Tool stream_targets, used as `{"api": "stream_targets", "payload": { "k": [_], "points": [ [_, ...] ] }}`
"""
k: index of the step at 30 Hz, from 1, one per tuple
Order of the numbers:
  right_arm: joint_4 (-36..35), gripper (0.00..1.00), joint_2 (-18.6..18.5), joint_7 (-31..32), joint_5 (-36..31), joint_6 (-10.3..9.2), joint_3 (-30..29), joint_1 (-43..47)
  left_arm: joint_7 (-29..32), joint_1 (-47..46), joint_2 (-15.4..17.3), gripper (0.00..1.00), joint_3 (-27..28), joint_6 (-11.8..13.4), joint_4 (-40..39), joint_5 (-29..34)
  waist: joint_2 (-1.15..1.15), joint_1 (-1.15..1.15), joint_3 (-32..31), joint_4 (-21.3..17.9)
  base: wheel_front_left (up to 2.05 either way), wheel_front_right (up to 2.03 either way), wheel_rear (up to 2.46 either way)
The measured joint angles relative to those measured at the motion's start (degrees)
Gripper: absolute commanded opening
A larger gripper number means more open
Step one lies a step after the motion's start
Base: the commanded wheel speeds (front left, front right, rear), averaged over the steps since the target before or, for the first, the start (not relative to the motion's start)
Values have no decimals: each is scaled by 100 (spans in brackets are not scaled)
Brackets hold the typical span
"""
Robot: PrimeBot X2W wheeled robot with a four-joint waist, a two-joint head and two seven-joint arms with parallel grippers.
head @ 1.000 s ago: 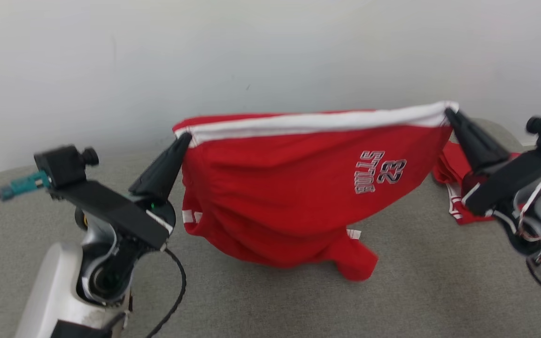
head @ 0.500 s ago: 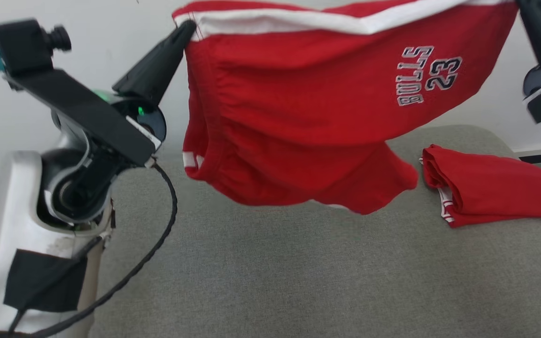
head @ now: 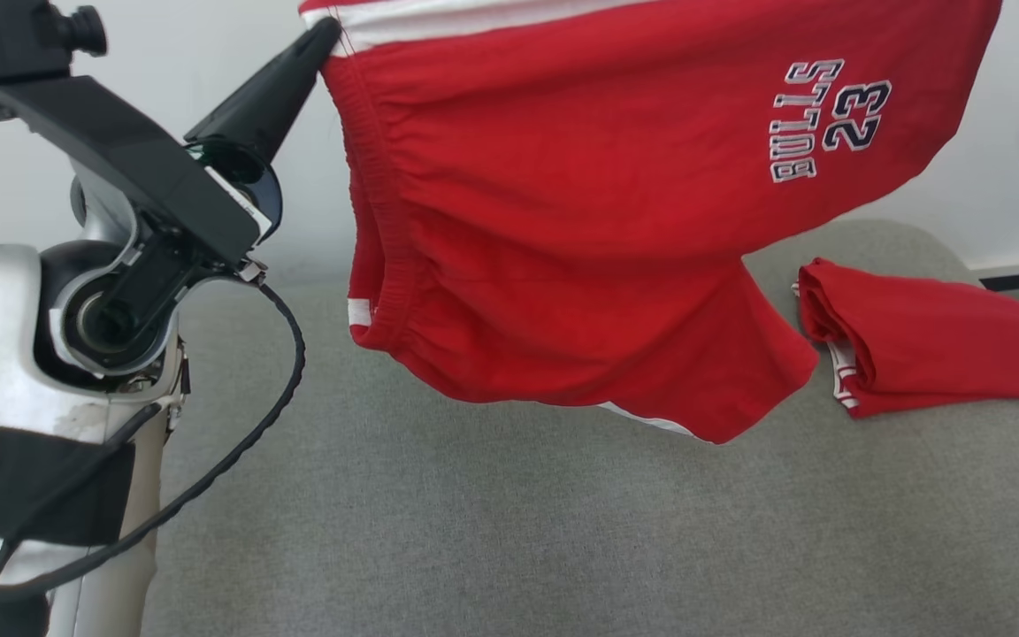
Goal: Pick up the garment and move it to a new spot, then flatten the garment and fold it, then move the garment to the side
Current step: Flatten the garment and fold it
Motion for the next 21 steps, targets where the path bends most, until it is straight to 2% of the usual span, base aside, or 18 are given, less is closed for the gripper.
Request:
{"api": "stream_targets", "payload": {
  "k": [3,6,12,16,19,21],
  "points": [
    [60,0,123,74,45,-1,91,-44,8,-71,12,0,-83,-45,168,55,0,0,79,-4,0,0,0],
    [267,0,452,196,101,-1,232,-304,-107,-321,25,0,-261,-204,580,311,0,0,239,-10,0,0,0],
    [1009,0,1120,368,40,-1,413,-1435,-697,-1495,-57,0,-617,-511,1561,867,1,1,787,-17,0,0,0],
    [1678,0,1616,133,-87,-1,413,-2412,-1726,-2530,21,0,-823,-653,2265,1462,1,1,1333,-16,0,0,0],
    [2194,0,1981,-425,-313,-1,360,-3093,-2777,-3222,191,0,-1032,-692,2741,1820,1,2,1784,-28,0,0,0],
    [2522,0,2199,-660,-533,-1,272,-3499,-3482,-3622,352,0,-1369,-698,2887,1880,1,2,2087,-48,0,0,0]
  ]
}}
